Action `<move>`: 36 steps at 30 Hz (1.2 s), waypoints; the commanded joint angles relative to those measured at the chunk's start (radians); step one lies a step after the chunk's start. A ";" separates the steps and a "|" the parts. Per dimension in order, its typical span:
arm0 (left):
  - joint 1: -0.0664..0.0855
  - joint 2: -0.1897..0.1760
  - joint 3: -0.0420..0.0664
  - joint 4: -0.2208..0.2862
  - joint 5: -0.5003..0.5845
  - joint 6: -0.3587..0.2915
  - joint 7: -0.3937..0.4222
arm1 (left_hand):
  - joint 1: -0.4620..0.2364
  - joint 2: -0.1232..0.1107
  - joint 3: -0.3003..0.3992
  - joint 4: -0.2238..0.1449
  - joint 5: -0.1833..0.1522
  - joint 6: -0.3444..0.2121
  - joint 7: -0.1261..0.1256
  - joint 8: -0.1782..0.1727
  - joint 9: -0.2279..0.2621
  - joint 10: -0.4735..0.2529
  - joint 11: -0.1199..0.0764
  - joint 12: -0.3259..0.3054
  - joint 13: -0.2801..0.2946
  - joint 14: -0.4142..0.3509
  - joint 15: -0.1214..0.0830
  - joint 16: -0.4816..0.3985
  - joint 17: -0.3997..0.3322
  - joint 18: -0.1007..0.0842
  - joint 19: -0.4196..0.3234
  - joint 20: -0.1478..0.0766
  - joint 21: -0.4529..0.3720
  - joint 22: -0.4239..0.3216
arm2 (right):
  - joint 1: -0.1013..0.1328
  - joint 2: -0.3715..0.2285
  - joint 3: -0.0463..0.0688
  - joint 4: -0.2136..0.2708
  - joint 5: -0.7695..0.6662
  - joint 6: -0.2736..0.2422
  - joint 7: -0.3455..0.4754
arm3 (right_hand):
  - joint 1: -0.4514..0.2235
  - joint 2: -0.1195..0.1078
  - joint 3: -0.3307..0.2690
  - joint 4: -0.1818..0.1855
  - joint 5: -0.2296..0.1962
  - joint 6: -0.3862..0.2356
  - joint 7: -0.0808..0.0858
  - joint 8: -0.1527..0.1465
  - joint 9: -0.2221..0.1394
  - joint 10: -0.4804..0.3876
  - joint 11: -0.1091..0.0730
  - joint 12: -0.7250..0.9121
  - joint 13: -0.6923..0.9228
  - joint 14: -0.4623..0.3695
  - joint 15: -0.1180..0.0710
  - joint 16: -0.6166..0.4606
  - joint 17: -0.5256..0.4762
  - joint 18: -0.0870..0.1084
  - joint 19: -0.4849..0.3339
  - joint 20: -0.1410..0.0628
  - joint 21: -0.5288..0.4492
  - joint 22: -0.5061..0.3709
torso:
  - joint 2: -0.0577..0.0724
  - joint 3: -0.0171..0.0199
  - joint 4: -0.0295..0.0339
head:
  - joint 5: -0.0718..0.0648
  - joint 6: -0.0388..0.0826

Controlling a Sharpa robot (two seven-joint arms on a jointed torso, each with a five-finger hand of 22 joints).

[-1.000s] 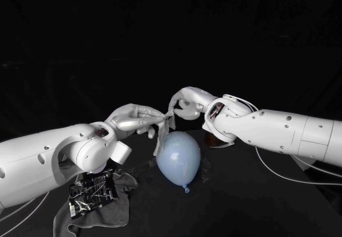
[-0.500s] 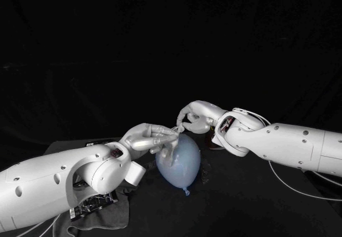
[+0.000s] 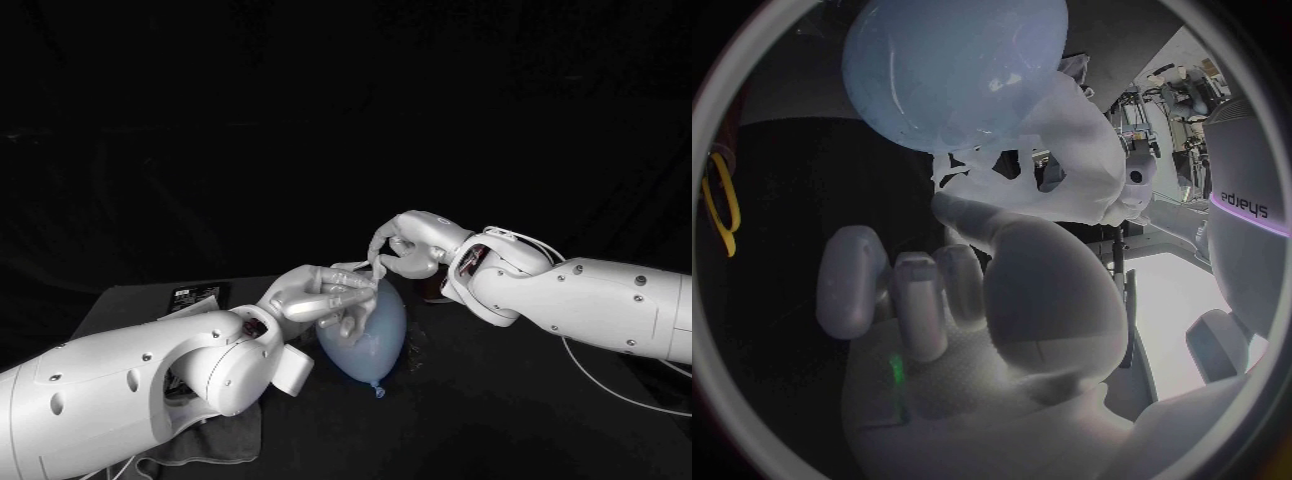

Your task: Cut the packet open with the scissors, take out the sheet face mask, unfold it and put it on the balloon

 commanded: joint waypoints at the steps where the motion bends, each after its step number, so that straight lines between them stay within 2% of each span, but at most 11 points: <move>1: -0.004 0.011 -0.003 0.007 -0.003 -0.060 -0.003 | -0.003 0.006 0.007 0.001 0.003 0.003 -0.004 0.005 0.218 0.003 0.000 -0.005 0.002 0.007 0.001 0.002 0.001 0.006 0.009 -0.001 0.006 0.003 | -0.002 -0.009 -0.001 0.005 -0.059 -0.018 0.000 | 0.003 -0.008 0.002 0.006 -0.006 0.000 0.007 0.002 0.001 0.031 0.004 -0.005 0.137 0.106 -0.005 0.005 0.264 -0.005 -0.008 0.001 -0.007 0.167 | 0.001 -0.0002 -0.0007 | -0.001 -0.001; 5: -0.008 0.022 -0.008 0.011 -0.017 -0.085 -0.023 | -0.004 0.005 0.009 0.000 0.003 0.003 -0.004 0.004 0.220 0.003 -0.001 -0.008 0.003 0.012 0.000 0.000 0.000 0.005 0.017 -0.002 0.009 0.006 | -0.006 -0.024 -0.002 0.015 -0.096 -0.032 -0.015 | 0.004 -0.008 0.002 0.007 -0.007 -0.001 0.007 0.002 0.000 0.030 0.005 -0.008 0.136 0.106 -0.005 0.005 0.264 -0.005 -0.008 0.001 -0.007 0.167 | 0.001 0.0004 -0.0002 | -0.004 -0.002; 10: -0.010 0.037 -0.010 0.016 -0.037 -0.107 -0.051 | -0.007 0.003 0.009 -0.001 0.003 0.003 -0.004 0.002 0.222 0.002 -0.001 -0.012 0.004 0.018 0.000 -0.003 0.000 0.003 0.029 -0.003 0.016 0.014 | -0.011 -0.037 -0.003 0.017 -0.121 -0.043 -0.025 | 0.005 -0.008 0.001 0.009 -0.010 -0.001 0.007 0.001 0.000 0.028 0.005 -0.011 0.133 0.106 -0.005 0.005 0.264 -0.004 -0.011 0.001 -0.012 0.165 | 0.001 -0.0013 0.0006 | -0.004 -0.003; 13: -0.010 0.047 -0.011 0.016 -0.042 -0.120 -0.068 | -0.009 0.001 0.010 -0.002 0.003 0.002 -0.005 0.000 0.222 0.000 -0.001 -0.016 0.004 0.021 -0.001 -0.006 -0.003 0.002 0.033 -0.004 0.016 0.014 | -0.015 -0.041 -0.003 0.019 -0.125 -0.042 -0.026 | 0.005 -0.009 0.000 0.010 -0.012 -0.003 0.007 0.001 0.000 0.025 0.005 -0.016 0.130 0.106 -0.004 0.005 0.264 -0.003 -0.016 0.001 -0.019 0.163 | 0.001 -0.0011 -0.0002 | -0.008 0.002; 21: -0.011 0.067 -0.012 0.010 -0.048 -0.147 -0.105 | -0.017 0.000 0.004 -0.001 0.003 -0.011 0.003 -0.018 0.218 -0.022 0.008 -0.044 -0.003 0.016 0.004 -0.028 -0.053 0.004 0.037 -0.003 0.000 -0.007 | -0.045 -0.052 -0.003 0.018 -0.148 -0.045 -0.040 | 0.006 -0.009 -0.002 0.014 -0.013 -0.006 0.008 0.000 0.000 0.020 0.006 -0.026 0.122 0.106 -0.003 0.005 0.264 0.000 -0.025 0.002 -0.033 0.159 | 0.001 0.0002 0.0001 | -0.009 0.000; 25: -0.011 0.074 -0.013 0.010 -0.048 -0.140 -0.123 | -0.026 -0.004 -0.006 0.005 0.003 -0.053 0.028 -0.070 0.183 -0.062 0.031 -0.085 -0.019 0.000 0.022 -0.050 -0.109 0.008 0.020 0.010 -0.033 -0.046 | -0.055 -0.055 -0.003 0.013 -0.152 -0.050 -0.045 | 0.008 -0.010 -0.004 0.016 -0.013 -0.007 0.009 0.000 0.000 0.015 0.007 -0.034 0.116 0.106 -0.003 0.005 0.264 0.003 -0.032 0.002 -0.044 0.155 | 0.001 0.0008 -0.0008 | -0.010 0.000; 28: -0.011 0.076 -0.013 0.010 -0.049 -0.128 -0.145 | -0.046 -0.028 -0.021 0.018 0.003 -0.093 0.049 -0.117 0.147 -0.098 0.051 -0.120 -0.038 -0.018 0.039 -0.069 -0.158 0.014 0.002 0.025 -0.067 -0.084 | -0.060 -0.055 -0.003 0.007 -0.143 -0.051 -0.046 | 0.011 -0.015 -0.013 0.026 -0.015 -0.018 0.013 -0.002 0.000 -0.006 0.011 -0.070 0.089 0.104 0.000 0.003 0.257 0.010 -0.055 0.005 -0.079 0.144 | 0.001 0.0007 -0.0006 | -0.012 -0.001; 30: -0.011 0.077 -0.013 0.010 -0.052 -0.122 -0.157 | -0.049 -0.031 -0.023 0.021 0.003 -0.099 0.052 -0.125 0.141 -0.102 0.054 -0.125 -0.041 -0.021 0.041 -0.072 -0.165 0.014 0.001 0.027 -0.071 -0.089 | -0.062 -0.055 -0.003 0.004 -0.134 -0.049 -0.045 | 0.013 -0.017 -0.017 0.028 -0.016 -0.021 0.015 -0.002 0.000 -0.013 0.012 -0.083 0.080 0.100 0.001 0.000 0.248 0.012 -0.061 0.006 -0.088 0.141 | 0.001 0.0004 -0.0002 | -0.013 -0.001; 33: -0.011 0.076 -0.013 0.008 -0.060 -0.101 -0.184 | -0.067 -0.059 -0.036 0.035 0.003 -0.134 0.072 -0.160 0.112 -0.134 0.073 -0.154 -0.058 -0.037 0.057 -0.089 -0.209 0.015 0.001 0.041 -0.087 -0.103 | -0.067 -0.054 -0.003 -0.001 -0.112 -0.047 -0.040 | 0.020 -0.043 -0.044 0.054 -0.018 -0.094 0.038 -0.049 -0.020 -0.205 0.032 -0.389 -0.148 -0.015 0.016 -0.096 0.017 0.052 -0.201 0.022 -0.301 0.068 | 0.000 0.0008 -0.0005 | -0.014 -0.003; 34: -0.011 0.076 -0.014 0.007 -0.062 -0.097 -0.190 | -0.068 -0.060 -0.037 0.036 0.003 -0.134 0.072 -0.162 0.110 -0.135 0.074 -0.156 -0.059 -0.038 0.058 -0.091 -0.212 0.015 0.002 0.042 -0.089 -0.105 | -0.068 -0.054 -0.003 -0.002 -0.107 -0.047 -0.039 | 0.020 -0.049 -0.047 0.057 -0.018 -0.102 0.041 -0.056 -0.024 -0.222 0.034 -0.418 -0.170 -0.025 0.018 -0.105 0.000 0.054 -0.209 0.024 -0.316 0.062 | 0.000 0.0006 -0.0002 | -0.015 -0.002; 36: -0.011 0.074 -0.014 0.007 -0.074 -0.079 -0.210 | -0.082 -0.080 -0.058 0.047 0.003 -0.147 0.079 -0.176 0.094 -0.153 0.081 -0.171 -0.064 -0.051 0.064 -0.105 -0.248 0.016 0.003 0.050 -0.102 -0.117 | -0.073 -0.055 -0.004 -0.004 -0.088 -0.046 -0.035 | 0.021 -0.072 -0.056 0.071 -0.018 -0.136 0.054 -0.090 -0.040 -0.308 0.047 -0.552 -0.273 -0.080 0.029 -0.157 -0.093 0.070 -0.273 0.033 -0.418 0.025 | 0.000 0.0003 0.0002 | -0.016 -0.003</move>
